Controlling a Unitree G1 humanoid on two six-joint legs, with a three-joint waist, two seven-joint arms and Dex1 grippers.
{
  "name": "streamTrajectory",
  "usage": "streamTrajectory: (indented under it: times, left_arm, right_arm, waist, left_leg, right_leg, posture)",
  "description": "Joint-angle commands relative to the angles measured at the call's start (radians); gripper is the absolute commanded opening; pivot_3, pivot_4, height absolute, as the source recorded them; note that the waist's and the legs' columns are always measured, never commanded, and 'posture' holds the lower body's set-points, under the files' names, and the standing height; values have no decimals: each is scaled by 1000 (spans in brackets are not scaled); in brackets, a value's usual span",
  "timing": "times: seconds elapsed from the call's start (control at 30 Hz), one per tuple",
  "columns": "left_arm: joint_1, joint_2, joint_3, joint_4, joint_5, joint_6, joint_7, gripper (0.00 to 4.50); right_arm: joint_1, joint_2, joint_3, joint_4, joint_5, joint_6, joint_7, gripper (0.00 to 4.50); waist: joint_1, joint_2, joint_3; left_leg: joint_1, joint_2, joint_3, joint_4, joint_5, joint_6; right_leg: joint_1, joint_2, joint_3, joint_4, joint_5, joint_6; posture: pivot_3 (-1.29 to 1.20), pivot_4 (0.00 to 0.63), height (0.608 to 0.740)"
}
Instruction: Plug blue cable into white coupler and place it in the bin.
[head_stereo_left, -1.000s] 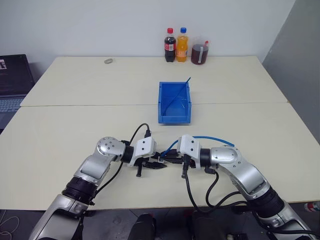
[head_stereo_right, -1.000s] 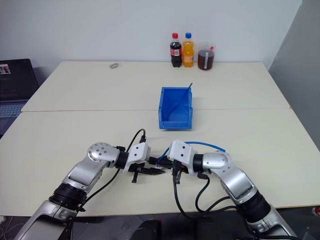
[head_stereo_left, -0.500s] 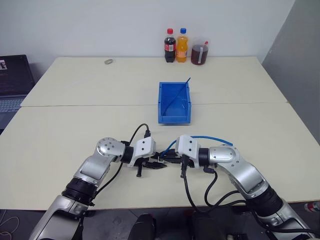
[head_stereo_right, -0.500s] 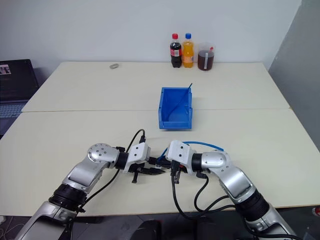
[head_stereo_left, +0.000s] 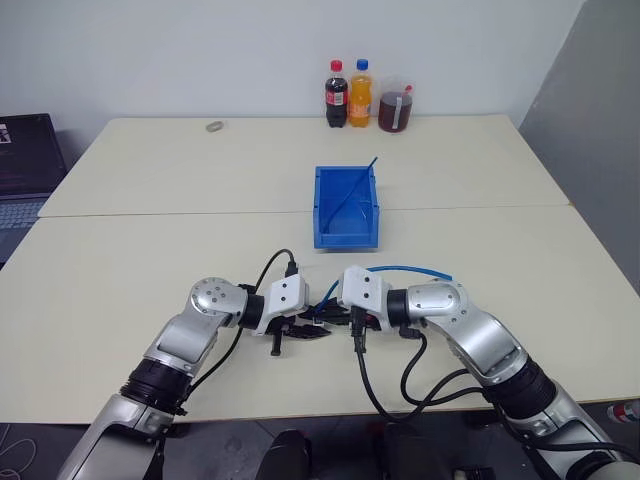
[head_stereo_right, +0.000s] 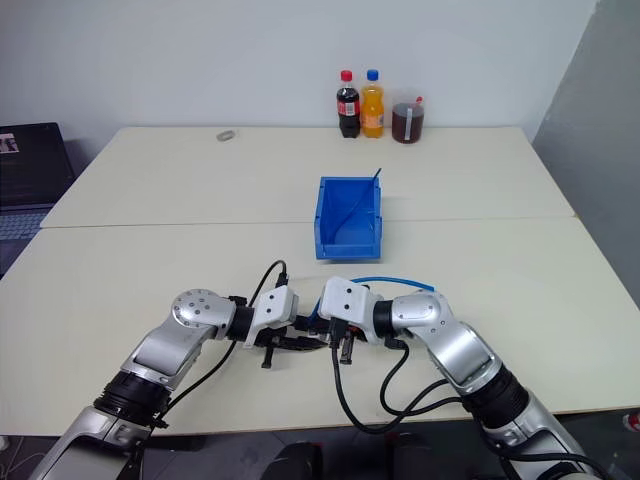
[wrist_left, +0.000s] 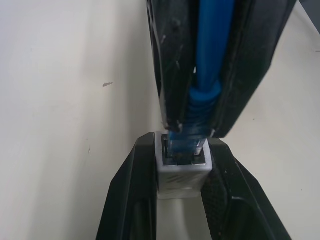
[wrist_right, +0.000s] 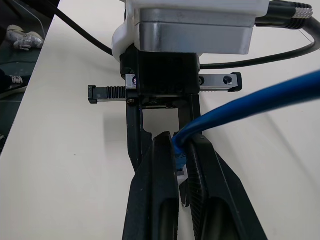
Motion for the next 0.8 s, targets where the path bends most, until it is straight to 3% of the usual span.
streamTrajectory:
  times: [0.03,0.8]
  left_arm:
    - [22,-1,-30,-28,11,11,-12,824]
    - [35,-4,-24,-35,19,11,-14,819]
  right_arm:
    - [26,-5,94,54,-37,62,24,0]
    - [20,33,132,178,-83,45,29,0]
  waist:
    - [-2,0,-2]
    - [-20,3,-20]
  left_leg:
    - [0,0,0,0,0,0]
    - [14,2,1,-5,0,0]
  right_leg:
    - [0,0,0,0,0,0]
    - [11,1,2,-1,-4,3]
  posture:
    - [0,150,740]
    - [0,150,740]
